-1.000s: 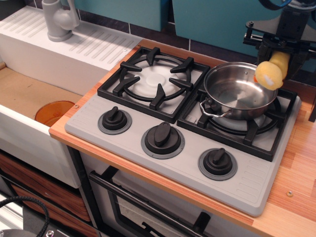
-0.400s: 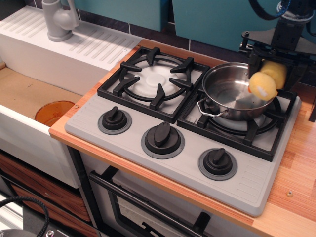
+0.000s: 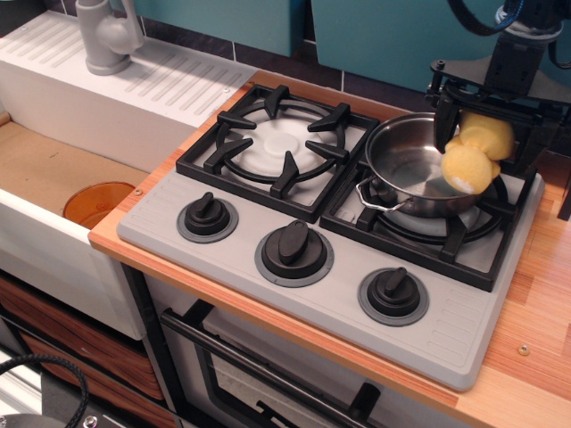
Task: Put stuffedduck in pot or pan an put pot or pan on stove
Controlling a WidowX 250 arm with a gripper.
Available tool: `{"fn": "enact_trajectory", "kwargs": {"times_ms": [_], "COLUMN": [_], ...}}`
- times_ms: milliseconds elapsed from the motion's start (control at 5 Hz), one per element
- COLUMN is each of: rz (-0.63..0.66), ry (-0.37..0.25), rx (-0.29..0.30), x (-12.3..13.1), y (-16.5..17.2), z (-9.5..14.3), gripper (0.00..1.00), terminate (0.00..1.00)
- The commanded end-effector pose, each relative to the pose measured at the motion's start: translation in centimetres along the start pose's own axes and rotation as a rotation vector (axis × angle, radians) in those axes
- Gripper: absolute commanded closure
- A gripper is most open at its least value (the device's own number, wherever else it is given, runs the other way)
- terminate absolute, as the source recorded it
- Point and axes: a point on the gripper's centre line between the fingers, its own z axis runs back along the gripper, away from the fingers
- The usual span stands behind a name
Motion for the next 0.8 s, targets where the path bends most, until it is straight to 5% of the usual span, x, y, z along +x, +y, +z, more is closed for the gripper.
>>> {"fn": "enact_trajectory", "kwargs": {"times_ms": [0,600], "rz": [0.017,0.012], "ry": [-0.055,0.0], "rx": [-0.037,-0.049], "x": [1.3,2.7], "y": [-0.6,-0.2], "z": [5.6,7.4], "gripper": [0.0,0.0], "terminate": [0.0,0.0]}}
